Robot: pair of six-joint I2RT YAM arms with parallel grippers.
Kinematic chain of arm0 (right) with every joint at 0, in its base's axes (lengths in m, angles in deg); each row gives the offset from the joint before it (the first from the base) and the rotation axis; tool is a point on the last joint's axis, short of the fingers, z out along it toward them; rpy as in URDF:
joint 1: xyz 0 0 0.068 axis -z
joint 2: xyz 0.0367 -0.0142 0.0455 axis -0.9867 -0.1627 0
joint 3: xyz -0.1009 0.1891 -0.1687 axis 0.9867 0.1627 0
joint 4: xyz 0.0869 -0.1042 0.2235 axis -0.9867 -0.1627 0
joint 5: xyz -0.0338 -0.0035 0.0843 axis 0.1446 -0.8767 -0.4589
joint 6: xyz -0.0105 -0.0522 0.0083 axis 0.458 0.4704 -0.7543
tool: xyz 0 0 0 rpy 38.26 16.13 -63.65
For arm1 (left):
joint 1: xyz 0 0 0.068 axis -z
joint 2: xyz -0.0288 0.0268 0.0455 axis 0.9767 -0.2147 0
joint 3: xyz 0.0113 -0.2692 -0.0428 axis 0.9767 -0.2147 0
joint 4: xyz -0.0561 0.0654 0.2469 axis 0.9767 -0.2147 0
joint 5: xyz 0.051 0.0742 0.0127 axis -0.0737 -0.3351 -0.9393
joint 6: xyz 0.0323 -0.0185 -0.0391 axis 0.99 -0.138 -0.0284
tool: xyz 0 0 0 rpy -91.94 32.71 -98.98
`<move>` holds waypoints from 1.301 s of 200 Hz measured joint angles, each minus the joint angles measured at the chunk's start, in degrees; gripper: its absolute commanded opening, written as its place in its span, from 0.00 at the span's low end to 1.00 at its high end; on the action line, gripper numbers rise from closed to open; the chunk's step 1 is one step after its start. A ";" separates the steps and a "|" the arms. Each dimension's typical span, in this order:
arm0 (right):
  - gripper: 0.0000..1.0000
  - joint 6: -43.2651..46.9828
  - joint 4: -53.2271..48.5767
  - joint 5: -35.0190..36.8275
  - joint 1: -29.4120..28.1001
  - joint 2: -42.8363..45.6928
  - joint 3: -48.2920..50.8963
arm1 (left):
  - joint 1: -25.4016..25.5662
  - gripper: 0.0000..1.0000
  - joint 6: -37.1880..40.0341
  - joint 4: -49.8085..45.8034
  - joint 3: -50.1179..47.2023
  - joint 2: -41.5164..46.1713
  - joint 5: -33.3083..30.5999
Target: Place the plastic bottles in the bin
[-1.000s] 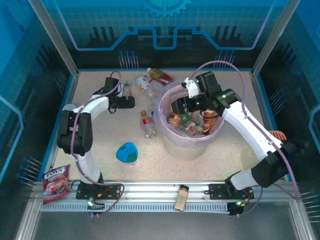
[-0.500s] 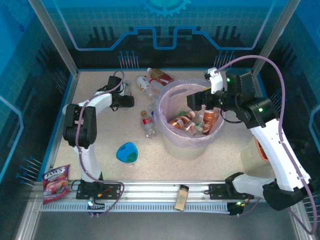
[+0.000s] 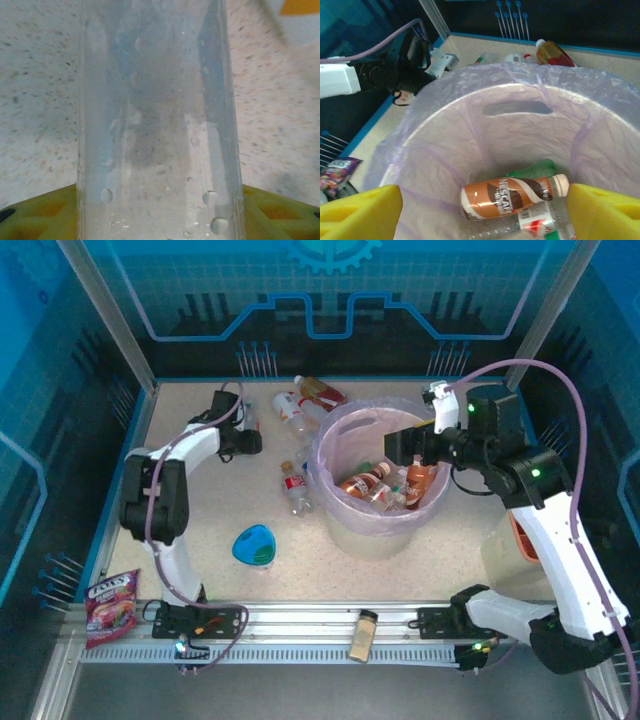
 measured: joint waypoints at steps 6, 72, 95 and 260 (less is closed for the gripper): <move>0.85 -0.57 0.39 -0.46 0.00 0.66 0.02 | -0.02 0.40 -0.87 0.22 -1.09 2.54 0.72; 0.84 -10.47 15.32 -6.23 -1.62 -0.15 4.09 | 3.67 0.34 -15.74 13.31 -14.67 35.52 15.76; 0.84 -13.00 20.39 -6.49 -2.93 -2.84 4.11 | 11.28 0.35 -16.04 13.42 -14.86 39.71 17.51; 0.55 -21.94 36.52 -16.39 -3.96 -24.79 -8.61 | 27.04 0.31 -12.85 8.11 -9.42 44.61 21.29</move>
